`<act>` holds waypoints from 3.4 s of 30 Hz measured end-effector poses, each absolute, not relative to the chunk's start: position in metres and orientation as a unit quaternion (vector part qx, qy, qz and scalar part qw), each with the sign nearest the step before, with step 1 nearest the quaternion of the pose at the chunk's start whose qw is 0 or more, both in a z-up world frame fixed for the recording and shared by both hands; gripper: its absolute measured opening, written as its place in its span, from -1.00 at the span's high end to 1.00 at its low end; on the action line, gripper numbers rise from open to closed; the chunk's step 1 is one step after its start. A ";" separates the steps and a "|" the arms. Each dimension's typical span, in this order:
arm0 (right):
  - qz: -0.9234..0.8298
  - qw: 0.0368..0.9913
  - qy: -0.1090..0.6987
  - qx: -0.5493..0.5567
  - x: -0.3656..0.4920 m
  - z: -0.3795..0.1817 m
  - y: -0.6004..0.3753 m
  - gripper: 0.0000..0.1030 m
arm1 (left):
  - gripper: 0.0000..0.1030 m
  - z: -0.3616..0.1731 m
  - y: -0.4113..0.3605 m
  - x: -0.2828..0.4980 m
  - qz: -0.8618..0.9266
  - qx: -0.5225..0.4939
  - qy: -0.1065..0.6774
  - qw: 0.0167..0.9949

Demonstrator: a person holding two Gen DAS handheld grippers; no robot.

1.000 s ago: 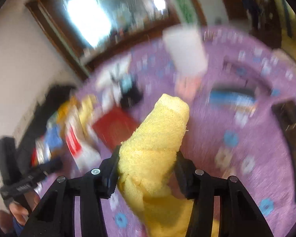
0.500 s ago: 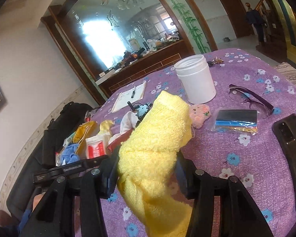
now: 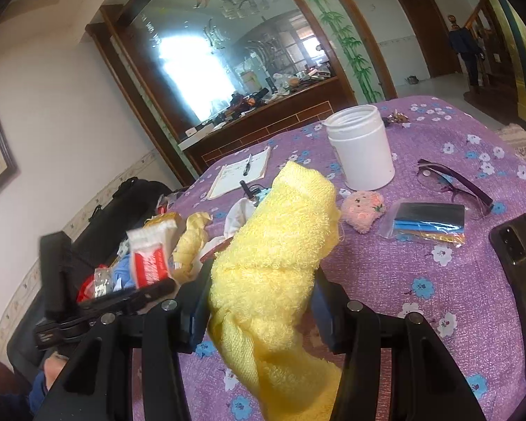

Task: Organize soft objects
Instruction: 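Grasp the white wet-wipe pack with the left gripper while the right gripper grasps the yellow towel, then carry the wet-wipe pack and yellow towel into the foam tray and release both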

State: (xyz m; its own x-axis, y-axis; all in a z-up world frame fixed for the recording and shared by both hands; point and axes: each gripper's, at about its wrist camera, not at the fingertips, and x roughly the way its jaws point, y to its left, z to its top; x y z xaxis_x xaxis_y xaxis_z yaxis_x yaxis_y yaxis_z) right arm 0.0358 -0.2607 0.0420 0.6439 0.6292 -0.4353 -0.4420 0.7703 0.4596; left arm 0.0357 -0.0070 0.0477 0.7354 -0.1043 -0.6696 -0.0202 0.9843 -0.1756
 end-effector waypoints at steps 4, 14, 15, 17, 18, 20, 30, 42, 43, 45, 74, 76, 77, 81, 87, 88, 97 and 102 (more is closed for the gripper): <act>0.313 0.896 0.288 0.130 0.028 0.045 -0.250 -0.06 | 0.39 0.058 -0.021 0.020 0.005 -0.020 0.330 0.944; 0.315 0.900 0.287 0.097 0.023 0.044 -0.234 -0.06 | 0.38 0.061 -0.035 0.001 0.039 0.054 0.292 0.954; 0.313 0.900 0.287 0.094 0.022 0.044 -0.232 -0.06 | 0.38 0.061 -0.034 -0.001 0.039 0.056 0.291 0.954; 0.313 0.901 0.288 0.091 0.019 0.045 -0.228 -0.06 | 0.38 0.062 -0.034 -0.004 0.042 0.060 0.286 0.955; 0.314 0.900 0.289 0.092 0.019 0.045 -0.227 -0.06 | 0.38 0.062 -0.034 -0.005 0.043 0.063 0.285 0.956; 0.316 0.898 0.292 0.091 0.017 0.046 -0.222 -0.06 | 0.38 0.063 -0.033 -0.007 0.046 0.067 0.279 0.957; 0.332 0.892 0.296 0.079 0.009 0.050 -0.198 -0.06 | 0.37 0.068 -0.020 -0.021 0.055 0.066 0.265 0.960; 0.352 0.884 0.303 0.058 0.011 0.052 -0.165 -0.07 | 0.37 0.073 0.004 -0.038 0.065 0.046 0.255 0.964; 0.353 0.883 0.303 0.055 0.011 0.052 -0.162 -0.07 | 0.37 0.074 0.007 -0.040 0.066 0.042 0.255 0.964; 0.355 0.883 0.303 0.049 0.011 0.053 -0.155 -0.07 | 0.37 0.074 0.013 -0.041 0.067 0.037 0.253 0.964; 0.451 0.835 0.310 0.058 0.062 0.114 0.039 -0.08 | 0.36 0.081 0.184 -0.047 0.142 -0.099 0.266 0.948; 0.449 0.831 0.322 0.062 0.074 0.111 0.062 -0.08 | 0.35 0.077 0.190 -0.042 0.138 -0.105 0.275 0.946; 0.450 0.829 0.327 0.063 0.079 0.109 0.070 -0.08 | 0.35 0.074 0.193 -0.038 0.134 -0.108 0.282 0.944; 0.443 0.821 0.355 0.066 0.106 0.093 0.105 -0.08 | 0.35 0.066 0.203 -0.030 0.129 -0.124 0.297 0.938; 0.424 0.814 0.392 0.062 0.137 0.064 0.133 -0.08 | 0.34 0.054 0.208 -0.016 0.121 -0.122 0.318 0.932; 0.422 0.813 0.397 0.061 0.141 0.060 0.135 -0.08 | 0.34 0.052 0.209 -0.015 0.120 -0.122 0.321 0.931; 0.394 0.811 0.431 0.030 0.162 0.029 0.150 -0.10 | 0.29 0.043 0.212 -0.009 0.120 -0.120 0.331 0.928; 0.397 0.790 0.464 0.047 0.170 0.013 0.144 -0.17 | -0.11 0.040 0.209 -0.005 0.117 -0.113 0.338 0.927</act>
State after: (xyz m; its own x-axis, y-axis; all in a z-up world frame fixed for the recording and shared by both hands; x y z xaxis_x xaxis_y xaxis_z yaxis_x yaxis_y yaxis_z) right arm 0.1703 0.1441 0.0129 0.2535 0.6712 -0.6966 -0.5832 0.6805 0.4435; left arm -0.0047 0.2086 0.0395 0.7438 0.1407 -0.6534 -0.2938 0.9469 -0.1306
